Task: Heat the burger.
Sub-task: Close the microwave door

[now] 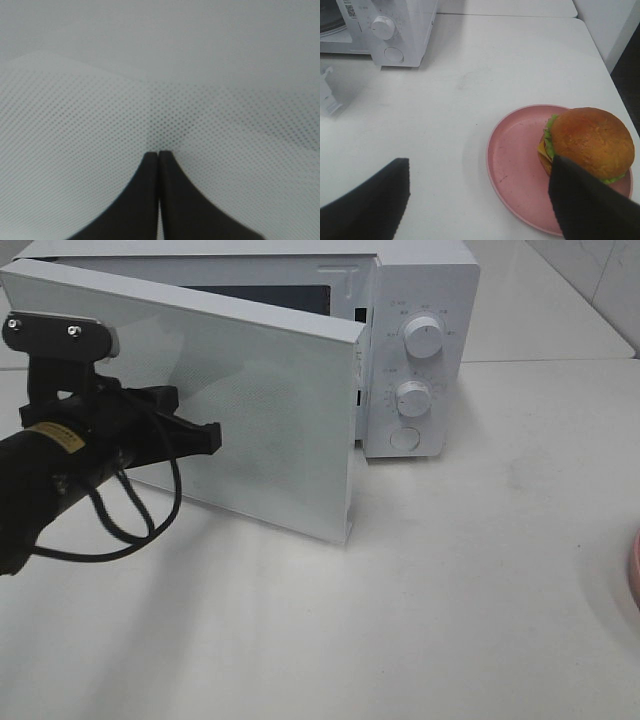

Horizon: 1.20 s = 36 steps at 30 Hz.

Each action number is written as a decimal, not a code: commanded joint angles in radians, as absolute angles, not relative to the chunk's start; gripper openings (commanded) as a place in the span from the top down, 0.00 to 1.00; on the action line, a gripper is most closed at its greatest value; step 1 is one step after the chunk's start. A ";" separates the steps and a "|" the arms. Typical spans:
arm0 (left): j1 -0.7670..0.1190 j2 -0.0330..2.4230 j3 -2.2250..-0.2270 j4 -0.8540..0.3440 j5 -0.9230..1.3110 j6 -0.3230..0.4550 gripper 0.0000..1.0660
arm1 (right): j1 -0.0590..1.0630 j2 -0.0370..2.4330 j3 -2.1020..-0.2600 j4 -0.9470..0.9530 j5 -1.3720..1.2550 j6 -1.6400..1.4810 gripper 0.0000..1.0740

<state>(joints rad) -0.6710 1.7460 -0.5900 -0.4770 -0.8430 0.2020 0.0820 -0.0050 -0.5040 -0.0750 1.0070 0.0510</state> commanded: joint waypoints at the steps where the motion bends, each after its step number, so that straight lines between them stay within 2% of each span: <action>1: -0.692 1.771 -0.644 -0.535 -0.846 0.241 1.00 | 0.077 -0.035 -0.501 -0.078 0.994 0.042 0.30; 11: -0.698 1.880 -0.867 -0.647 -0.749 0.334 1.00 | 0.077 -0.035 -0.501 -0.078 0.994 0.042 0.30; 19: -0.698 1.957 -1.030 -0.771 -0.696 0.444 1.00 | 0.077 -0.035 -0.501 -0.078 0.994 0.042 0.30; 23: -0.694 1.982 -1.087 -0.808 -0.691 0.466 1.00 | 0.077 -0.035 -0.501 -0.078 0.994 0.042 0.30; 30: -0.693 1.985 -1.115 -0.806 -0.661 0.502 1.00 | 0.077 -0.035 -0.501 -0.078 0.994 0.042 0.30; 32: -0.710 1.950 -1.100 -0.807 -0.550 0.572 1.00 | 0.077 -0.035 -0.501 -0.078 0.994 0.042 0.30; 36: -0.726 1.906 -1.069 -0.807 -0.482 0.587 1.00 | 0.077 -0.035 -0.501 -0.078 0.994 0.042 0.30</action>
<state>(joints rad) -0.7210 1.9240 -1.0650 -0.7980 -0.4910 0.5780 0.0820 -0.0050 -0.5040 -0.0750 1.0070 0.0510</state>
